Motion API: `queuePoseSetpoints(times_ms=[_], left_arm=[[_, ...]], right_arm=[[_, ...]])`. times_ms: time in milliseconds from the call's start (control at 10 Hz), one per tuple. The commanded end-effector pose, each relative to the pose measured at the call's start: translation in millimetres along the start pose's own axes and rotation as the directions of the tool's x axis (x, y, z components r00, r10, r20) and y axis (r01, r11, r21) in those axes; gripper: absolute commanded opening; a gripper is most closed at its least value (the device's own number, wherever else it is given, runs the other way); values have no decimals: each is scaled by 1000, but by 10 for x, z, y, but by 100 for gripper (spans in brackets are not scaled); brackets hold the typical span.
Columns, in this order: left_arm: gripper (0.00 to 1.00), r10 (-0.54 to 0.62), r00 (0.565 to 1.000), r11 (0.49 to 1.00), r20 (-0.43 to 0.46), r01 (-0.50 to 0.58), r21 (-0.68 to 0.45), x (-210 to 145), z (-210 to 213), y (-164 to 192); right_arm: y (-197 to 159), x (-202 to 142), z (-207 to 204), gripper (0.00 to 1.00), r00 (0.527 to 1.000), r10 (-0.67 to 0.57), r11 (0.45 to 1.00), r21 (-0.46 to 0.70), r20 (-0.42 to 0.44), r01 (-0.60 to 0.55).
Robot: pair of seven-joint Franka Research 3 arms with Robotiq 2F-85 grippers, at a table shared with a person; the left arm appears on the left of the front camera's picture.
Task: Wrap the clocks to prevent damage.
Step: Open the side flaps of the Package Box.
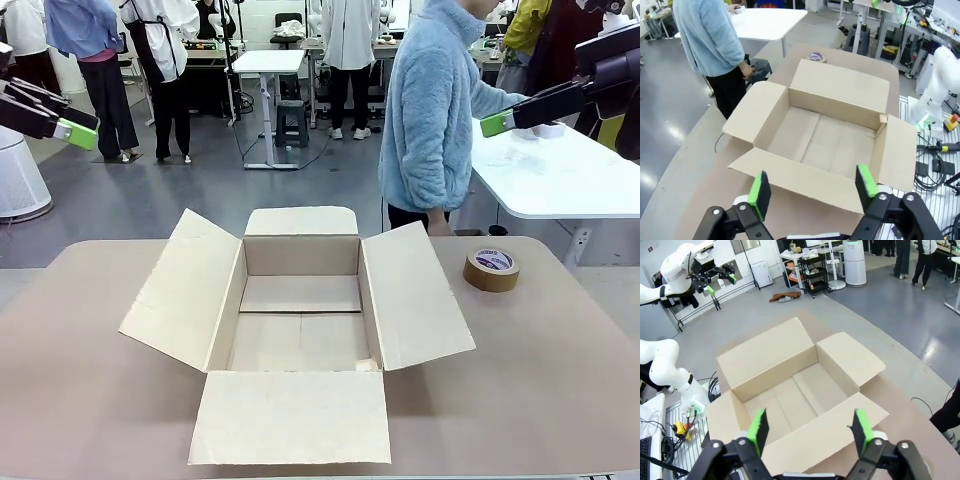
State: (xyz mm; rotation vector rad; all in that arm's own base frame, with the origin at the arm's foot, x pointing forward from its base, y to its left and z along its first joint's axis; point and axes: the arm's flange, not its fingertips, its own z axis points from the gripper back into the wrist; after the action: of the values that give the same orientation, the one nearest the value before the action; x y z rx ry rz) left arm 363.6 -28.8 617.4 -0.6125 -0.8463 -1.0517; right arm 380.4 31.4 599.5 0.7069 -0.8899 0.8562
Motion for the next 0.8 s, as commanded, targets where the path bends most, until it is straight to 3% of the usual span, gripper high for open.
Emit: queuePoseSetpoints(times_ms=[0,100,200,700], left_arm=[[0,-23,1000,1000,7,23,-1,-68,50,-93],[38,-16,1000,1000,-4,16,-14,-55,24,-102],[0,0,1000,1000,-12,0,-22,-50,17,-75],[0,13,999,999,-30,-14,-36,-67,31,-80]], right_arm=[[62,-29,20,0,1000,4,1000,26,-12,-4],[83,-23,-1,39,1000,-6,998,55,-19,7],[78,-11,-22,0,1000,-13,998,63,-21,14],[58,1,-146,0,999,-28,992,118,-44,33]])
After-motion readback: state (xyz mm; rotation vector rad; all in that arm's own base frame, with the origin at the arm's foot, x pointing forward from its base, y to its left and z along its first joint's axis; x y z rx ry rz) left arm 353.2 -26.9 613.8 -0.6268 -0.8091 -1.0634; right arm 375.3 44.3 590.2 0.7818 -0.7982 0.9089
